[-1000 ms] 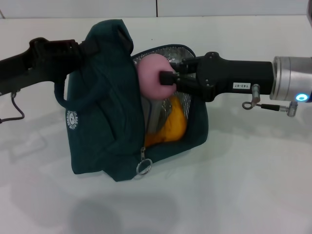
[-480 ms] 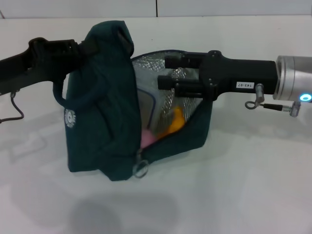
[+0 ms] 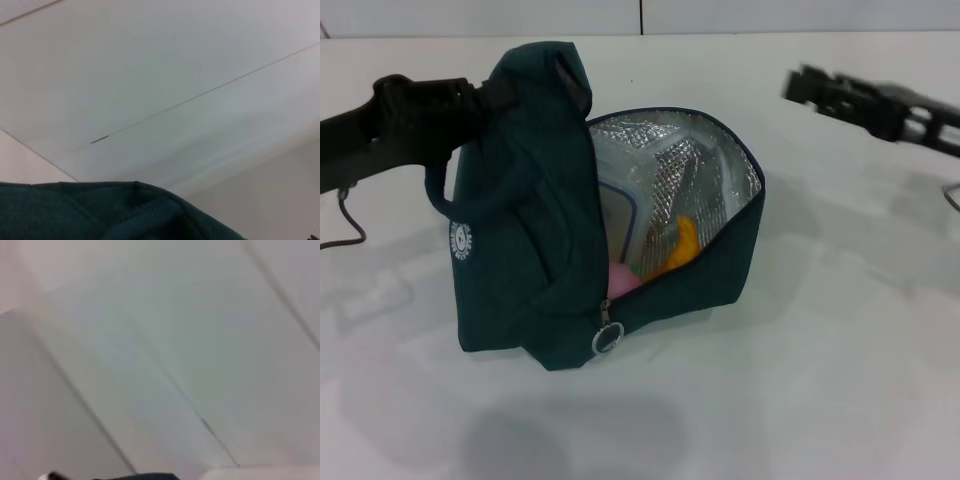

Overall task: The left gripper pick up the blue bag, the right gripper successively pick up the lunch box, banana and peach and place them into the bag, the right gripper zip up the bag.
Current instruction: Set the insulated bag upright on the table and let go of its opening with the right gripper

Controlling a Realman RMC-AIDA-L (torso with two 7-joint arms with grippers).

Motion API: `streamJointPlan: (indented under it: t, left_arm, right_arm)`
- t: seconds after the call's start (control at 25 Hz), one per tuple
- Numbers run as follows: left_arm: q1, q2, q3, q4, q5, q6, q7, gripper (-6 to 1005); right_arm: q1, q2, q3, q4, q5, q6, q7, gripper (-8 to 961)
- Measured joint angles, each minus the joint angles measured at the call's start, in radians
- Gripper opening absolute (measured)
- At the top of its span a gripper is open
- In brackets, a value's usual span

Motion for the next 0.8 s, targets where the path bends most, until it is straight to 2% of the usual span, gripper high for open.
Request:
streamJointPlan:
  t: [0.16, 0.2, 0.4, 0.6, 0.8]
  left_arm:
    - [0.001, -0.001, 0.000, 0.000, 0.000, 0.001, 0.003, 49]
    - [0.001, -0.002, 0.000, 0.000, 0.000, 0.001, 0.004, 49]
    - [0.001, -0.004, 0.002, -0.001, 0.000, 0.001, 0.009, 49]
    - [0.000, -0.005, 0.004, 0.000, 0.000, 0.001, 0.010, 49]
    - [-0.002, -0.005, 0.006, 0.000, 0.000, 0.001, 0.010, 49]
  right_arm:
    - [-0.001, -0.002, -0.006, 0.086, -0.015, 0.013, 0.088, 606]
    - [0.022, 0.002, -0.006, 0.140, -0.037, 0.024, 0.117, 599]
    - [0.076, 0.017, -0.006, 0.215, -0.086, 0.050, 0.156, 564]
    - [0.125, 0.032, -0.044, 0.242, -0.111, 0.114, 0.172, 528]
    - [0.161, 0.033, -0.121, 0.238, -0.113, 0.148, 0.176, 493]
